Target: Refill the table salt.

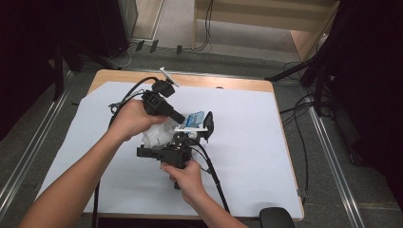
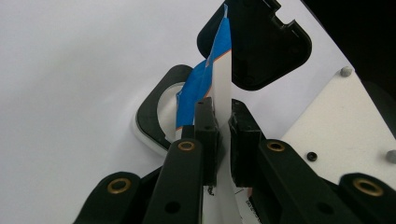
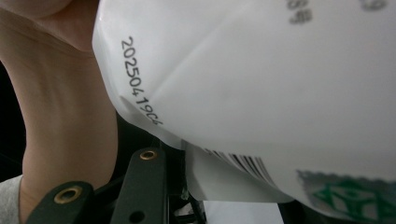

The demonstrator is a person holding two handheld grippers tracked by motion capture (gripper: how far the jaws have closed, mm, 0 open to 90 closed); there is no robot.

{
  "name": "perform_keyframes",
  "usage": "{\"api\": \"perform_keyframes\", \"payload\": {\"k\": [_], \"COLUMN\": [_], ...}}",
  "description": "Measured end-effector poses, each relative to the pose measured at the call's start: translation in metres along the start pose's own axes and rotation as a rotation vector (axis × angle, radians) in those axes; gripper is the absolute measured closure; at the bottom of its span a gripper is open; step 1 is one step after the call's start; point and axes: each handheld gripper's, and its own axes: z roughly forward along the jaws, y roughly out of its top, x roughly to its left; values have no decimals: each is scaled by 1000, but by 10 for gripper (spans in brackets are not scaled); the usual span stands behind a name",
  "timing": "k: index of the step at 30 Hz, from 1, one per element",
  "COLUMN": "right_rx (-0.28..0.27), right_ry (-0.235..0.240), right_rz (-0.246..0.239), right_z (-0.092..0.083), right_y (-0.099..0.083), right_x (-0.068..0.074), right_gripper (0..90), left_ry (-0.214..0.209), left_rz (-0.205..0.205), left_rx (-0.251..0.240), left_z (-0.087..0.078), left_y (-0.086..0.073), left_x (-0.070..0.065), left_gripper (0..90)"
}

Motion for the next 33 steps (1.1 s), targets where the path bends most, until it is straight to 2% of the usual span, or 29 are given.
{"api": "perform_keyframes", "payload": {"k": [6, 11, 17, 19, 25, 29, 33], "right_rx": [-2, 17, 36, 41, 62, 72, 87], "right_ry": [11, -31, -58, -69, -131, -157, -179], "right_rz": [20, -15, -26, -31, -87, -92, -111], "right_z": [0, 0, 4, 4, 4, 5, 7], "right_y": [0, -1, -5, -6, -8, -10, -13], "right_x": [-2, -2, -4, -5, -6, -9, -9], "right_gripper": [649, 640, 633, 632, 624, 622, 617], "left_ry": [8, -2, 2, -3, -12, -20, -27], "left_rz": [11, 6, 20, 19, 37, 27, 36], "left_rx": [0, -18, -12, -26, -47, -56, -67], "left_z": [1, 0, -1, -2, -7, -8, -9], "left_y": [0, -4, -9, -11, -17, -22, -27], "left_x": [-1, 3, 5, 5, 7, 9, 12], "left_gripper": [850, 858, 868, 869, 869, 869, 868]}}
